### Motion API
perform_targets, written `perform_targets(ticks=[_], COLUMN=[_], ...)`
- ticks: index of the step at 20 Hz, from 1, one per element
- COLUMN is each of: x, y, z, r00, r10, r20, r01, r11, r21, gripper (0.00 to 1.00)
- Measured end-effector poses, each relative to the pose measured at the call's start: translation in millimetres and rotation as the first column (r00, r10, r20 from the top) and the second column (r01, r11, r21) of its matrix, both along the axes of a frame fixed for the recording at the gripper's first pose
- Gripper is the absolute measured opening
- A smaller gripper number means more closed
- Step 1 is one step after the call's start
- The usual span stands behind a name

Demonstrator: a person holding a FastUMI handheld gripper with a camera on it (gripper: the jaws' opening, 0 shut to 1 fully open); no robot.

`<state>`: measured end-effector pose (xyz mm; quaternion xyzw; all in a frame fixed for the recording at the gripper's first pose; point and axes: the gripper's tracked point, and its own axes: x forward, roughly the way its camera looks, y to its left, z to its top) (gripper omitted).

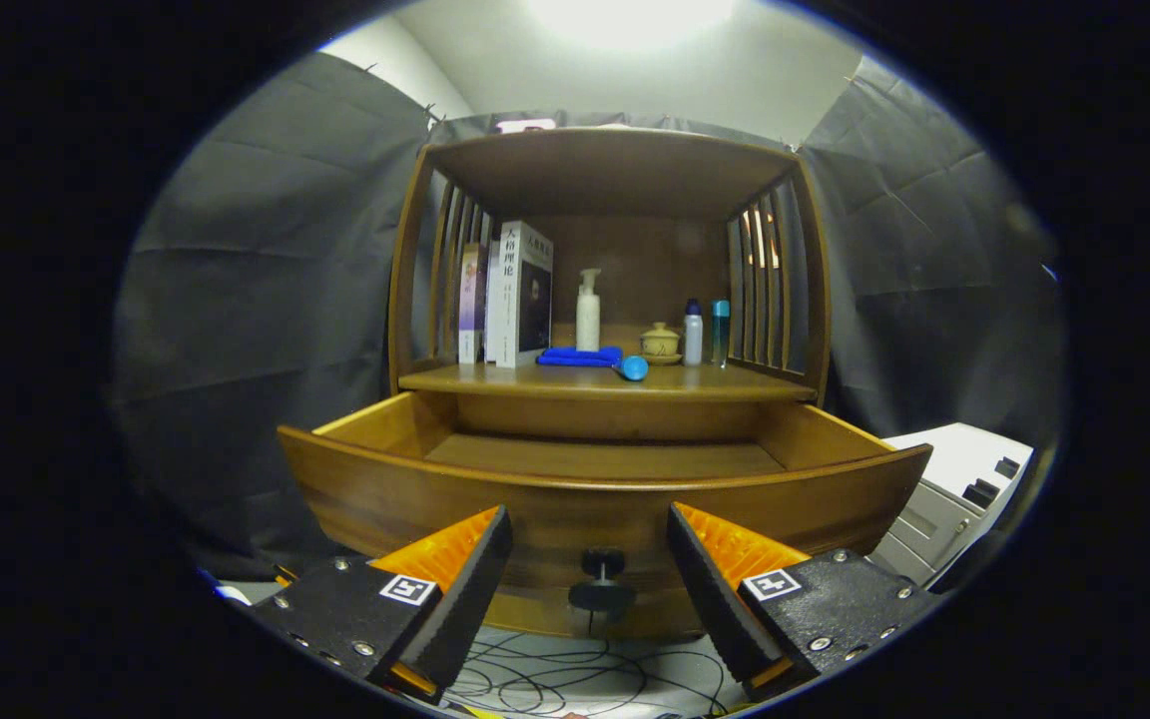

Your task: Pull open the drawer, take out the items inside it, and place them on the countertop above the cabinet.

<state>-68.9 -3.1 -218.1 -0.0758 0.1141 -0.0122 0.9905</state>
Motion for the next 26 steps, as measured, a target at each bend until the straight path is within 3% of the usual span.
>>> perform_targets(ticks=[10,26], x=[17.5,51.2], y=[-11.8,-15.7], z=[-16.9,-16.2], r00=[0.997,0.999], r10=[-0.076,-0.052], r20=[-0.031,-0.016], r01=[0.079,0.053], r11=[0.994,0.996], r21=[0.081,0.072], gripper=[0.95,0.95])
